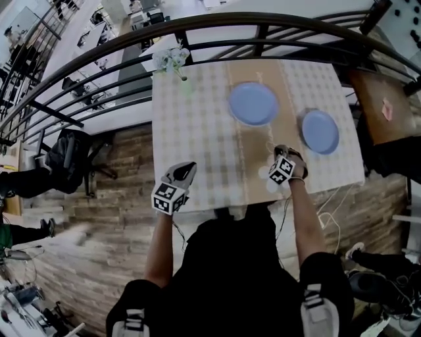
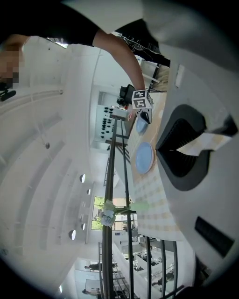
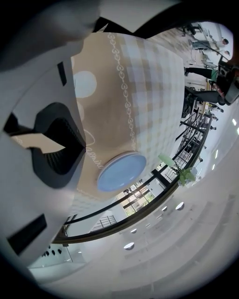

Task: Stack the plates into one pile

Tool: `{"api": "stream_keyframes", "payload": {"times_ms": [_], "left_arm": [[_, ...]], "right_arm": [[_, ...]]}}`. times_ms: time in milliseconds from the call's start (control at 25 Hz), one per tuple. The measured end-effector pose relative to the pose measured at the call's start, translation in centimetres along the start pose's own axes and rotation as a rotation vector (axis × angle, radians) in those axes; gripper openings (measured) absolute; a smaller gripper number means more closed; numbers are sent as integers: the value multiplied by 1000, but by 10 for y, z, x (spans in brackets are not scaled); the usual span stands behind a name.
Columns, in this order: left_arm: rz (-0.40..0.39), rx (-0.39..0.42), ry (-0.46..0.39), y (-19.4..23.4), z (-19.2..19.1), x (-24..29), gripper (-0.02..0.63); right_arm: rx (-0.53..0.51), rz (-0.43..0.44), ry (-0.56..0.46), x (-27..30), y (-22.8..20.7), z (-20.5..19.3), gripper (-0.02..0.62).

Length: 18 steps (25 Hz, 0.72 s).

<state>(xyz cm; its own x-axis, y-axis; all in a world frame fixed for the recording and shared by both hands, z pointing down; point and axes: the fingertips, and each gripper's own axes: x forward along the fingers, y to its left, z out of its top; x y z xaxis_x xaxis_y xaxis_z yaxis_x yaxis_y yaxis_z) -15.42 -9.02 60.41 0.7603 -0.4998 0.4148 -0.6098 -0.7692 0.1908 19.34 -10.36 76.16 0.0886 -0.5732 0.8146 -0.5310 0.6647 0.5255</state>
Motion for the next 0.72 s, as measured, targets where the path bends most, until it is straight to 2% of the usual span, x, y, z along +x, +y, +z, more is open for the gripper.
{"api": "stream_keyframes", "payload": {"times_ms": [480, 720], "left_arm": [[-47, 38, -5, -19, 20, 29, 3], [-45, 13, -4, -24, 17, 41, 3]], "right_arm": [[64, -51, 44, -14, -26, -51, -2], [141, -51, 49, -11, -29, -77, -2]]}}
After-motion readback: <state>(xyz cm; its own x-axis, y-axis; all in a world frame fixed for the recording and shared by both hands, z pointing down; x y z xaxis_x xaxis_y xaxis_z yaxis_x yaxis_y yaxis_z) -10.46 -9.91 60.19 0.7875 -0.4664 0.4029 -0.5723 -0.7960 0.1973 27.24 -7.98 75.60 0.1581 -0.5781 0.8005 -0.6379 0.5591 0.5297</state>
